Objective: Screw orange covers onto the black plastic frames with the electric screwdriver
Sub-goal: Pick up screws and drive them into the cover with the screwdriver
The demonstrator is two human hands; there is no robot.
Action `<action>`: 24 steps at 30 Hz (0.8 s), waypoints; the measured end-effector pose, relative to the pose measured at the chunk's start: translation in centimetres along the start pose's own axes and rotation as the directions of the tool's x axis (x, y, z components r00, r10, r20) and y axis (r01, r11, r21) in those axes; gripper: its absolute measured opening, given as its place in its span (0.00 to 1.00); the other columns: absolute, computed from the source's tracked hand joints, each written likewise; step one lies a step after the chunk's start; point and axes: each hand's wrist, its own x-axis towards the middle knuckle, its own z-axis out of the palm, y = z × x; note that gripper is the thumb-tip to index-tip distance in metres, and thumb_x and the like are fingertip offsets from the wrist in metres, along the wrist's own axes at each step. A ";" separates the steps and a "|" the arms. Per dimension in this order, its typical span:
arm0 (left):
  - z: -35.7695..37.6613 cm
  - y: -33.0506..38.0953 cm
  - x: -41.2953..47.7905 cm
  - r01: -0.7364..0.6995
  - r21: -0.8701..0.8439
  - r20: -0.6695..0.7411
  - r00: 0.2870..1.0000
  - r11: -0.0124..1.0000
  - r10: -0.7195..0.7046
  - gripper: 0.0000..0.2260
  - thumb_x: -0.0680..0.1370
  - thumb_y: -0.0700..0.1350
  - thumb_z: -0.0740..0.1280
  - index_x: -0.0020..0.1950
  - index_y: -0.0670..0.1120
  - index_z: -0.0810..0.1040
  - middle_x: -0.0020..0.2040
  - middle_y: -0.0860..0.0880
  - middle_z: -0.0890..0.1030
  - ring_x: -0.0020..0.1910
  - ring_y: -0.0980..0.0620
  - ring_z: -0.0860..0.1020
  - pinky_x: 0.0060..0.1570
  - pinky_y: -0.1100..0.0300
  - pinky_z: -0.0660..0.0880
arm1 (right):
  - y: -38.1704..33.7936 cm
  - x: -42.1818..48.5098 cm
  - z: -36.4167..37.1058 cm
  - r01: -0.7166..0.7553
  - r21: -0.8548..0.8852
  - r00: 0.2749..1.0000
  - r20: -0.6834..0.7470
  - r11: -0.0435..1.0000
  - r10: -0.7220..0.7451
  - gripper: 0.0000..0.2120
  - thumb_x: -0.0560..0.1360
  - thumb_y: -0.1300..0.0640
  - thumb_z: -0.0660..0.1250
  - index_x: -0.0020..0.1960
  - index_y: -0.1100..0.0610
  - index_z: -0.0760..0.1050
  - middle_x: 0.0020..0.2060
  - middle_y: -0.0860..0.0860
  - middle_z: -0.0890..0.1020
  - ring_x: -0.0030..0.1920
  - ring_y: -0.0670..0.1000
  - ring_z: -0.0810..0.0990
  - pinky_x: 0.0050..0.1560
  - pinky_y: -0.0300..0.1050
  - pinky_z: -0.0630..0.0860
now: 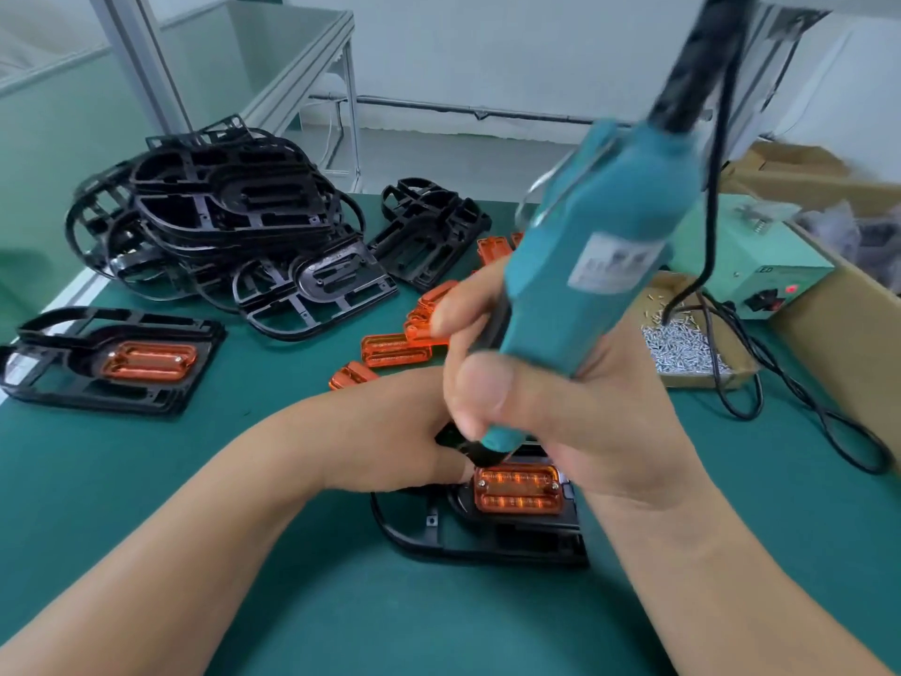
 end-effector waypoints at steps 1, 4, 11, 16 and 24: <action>-0.1 0.2 0.0 -0.012 0.014 0.026 1.000 1.000 0.012 0.14 0.77 0.48 0.72 0.62 0.57 0.76 0.54 0.60 0.81 0.57 0.56 0.79 0.59 0.57 0.76 | -0.3 0.1 0.0 0.018 0.024 0.998 -0.061 1.000 -0.017 0.14 0.78 0.54 0.76 0.54 0.63 0.79 0.34 0.51 0.80 0.31 0.53 0.77 0.37 0.43 0.73; -0.2 0.2 0.2 -0.038 0.068 0.069 0.997 0.997 0.033 0.15 0.78 0.48 0.69 0.64 0.59 0.79 0.53 0.51 0.80 0.56 0.54 0.78 0.58 0.50 0.75 | -1.3 0.0 -1.9 0.045 0.117 0.957 -0.292 0.992 -0.009 0.20 0.73 0.47 0.79 0.55 0.60 0.79 0.31 0.52 0.75 0.28 0.53 0.74 0.34 0.43 0.73; -1.7 0.5 -0.4 -0.002 0.087 -0.083 0.997 0.996 0.010 0.21 0.77 0.45 0.69 0.68 0.59 0.80 0.57 0.59 0.76 0.60 0.62 0.75 0.66 0.57 0.72 | -0.9 -4.1 -9.9 0.004 0.178 0.677 -0.724 0.984 0.129 0.10 0.86 0.51 0.57 0.49 0.50 0.73 0.31 0.43 0.68 0.29 0.43 0.67 0.30 0.36 0.66; -6.7 -2.2 -3.2 0.087 0.028 -0.384 0.921 0.996 -0.070 0.20 0.75 0.42 0.71 0.63 0.62 0.84 0.56 0.66 0.82 0.56 0.67 0.80 0.59 0.68 0.75 | 1.1 -5.1 -10.9 0.027 0.202 0.585 -0.797 0.979 0.148 0.10 0.86 0.51 0.59 0.47 0.50 0.74 0.31 0.43 0.67 0.30 0.43 0.65 0.31 0.34 0.65; -13.3 -10.4 -13.0 0.347 -0.084 -0.680 0.665 0.934 -0.308 0.18 0.78 0.41 0.74 0.57 0.65 0.84 0.54 0.71 0.83 0.55 0.68 0.81 0.58 0.63 0.73 | 2.5 -4.9 -11.2 0.042 0.233 0.575 -0.801 0.971 0.168 0.07 0.84 0.51 0.64 0.48 0.51 0.75 0.33 0.44 0.68 0.31 0.44 0.68 0.32 0.35 0.69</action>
